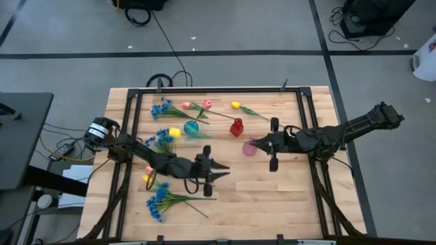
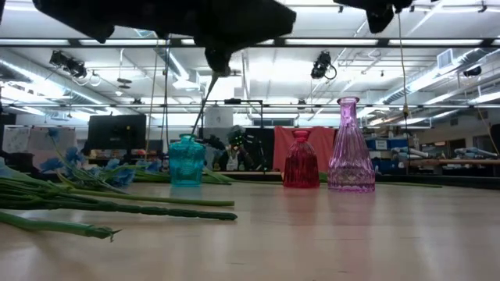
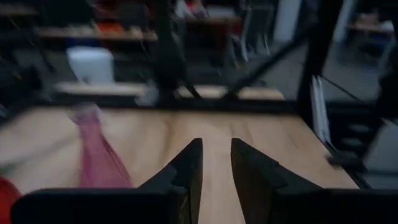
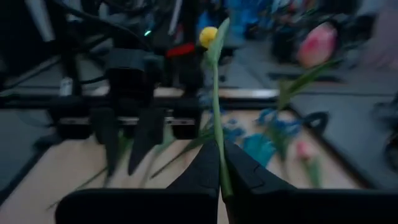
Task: Sort flowers into vase by color
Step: Put the middle yellow flower into the pink vase
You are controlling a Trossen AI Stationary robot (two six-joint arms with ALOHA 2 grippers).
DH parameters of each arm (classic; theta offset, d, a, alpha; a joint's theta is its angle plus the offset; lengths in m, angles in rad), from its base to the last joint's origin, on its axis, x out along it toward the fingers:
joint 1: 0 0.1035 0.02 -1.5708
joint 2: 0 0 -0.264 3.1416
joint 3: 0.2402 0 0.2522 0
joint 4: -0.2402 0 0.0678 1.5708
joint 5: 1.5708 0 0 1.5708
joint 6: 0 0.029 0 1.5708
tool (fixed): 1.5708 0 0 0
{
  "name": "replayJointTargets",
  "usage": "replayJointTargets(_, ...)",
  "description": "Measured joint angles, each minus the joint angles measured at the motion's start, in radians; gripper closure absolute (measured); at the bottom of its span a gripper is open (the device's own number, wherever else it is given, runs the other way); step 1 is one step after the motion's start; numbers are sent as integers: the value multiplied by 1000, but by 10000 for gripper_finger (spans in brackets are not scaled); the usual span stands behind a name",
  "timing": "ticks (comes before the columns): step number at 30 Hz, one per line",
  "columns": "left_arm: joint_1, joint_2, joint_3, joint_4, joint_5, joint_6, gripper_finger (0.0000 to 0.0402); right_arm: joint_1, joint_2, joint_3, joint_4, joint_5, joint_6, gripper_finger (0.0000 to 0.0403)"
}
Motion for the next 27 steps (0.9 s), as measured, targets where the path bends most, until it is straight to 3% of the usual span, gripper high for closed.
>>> replayJointTargets(4, 31, 0, -5, 148, -85, 111, 312, 1, 10, 0, 104, 22, -56, 389)
replayJointTargets(12, 90, -1, -4, 465, -84, 212, 312, 1, 12, 0, 170, -6, -121, 388)
replayJointTargets(17, 115, 0, -4, 542, -4, 218, 312, 0, 12, 0, 175, -10, -135, 388)
replayJointTargets(27, 125, 0, -4, 640, 5, 242, 312, 0, 12, 0, 182, -59, -135, 387)
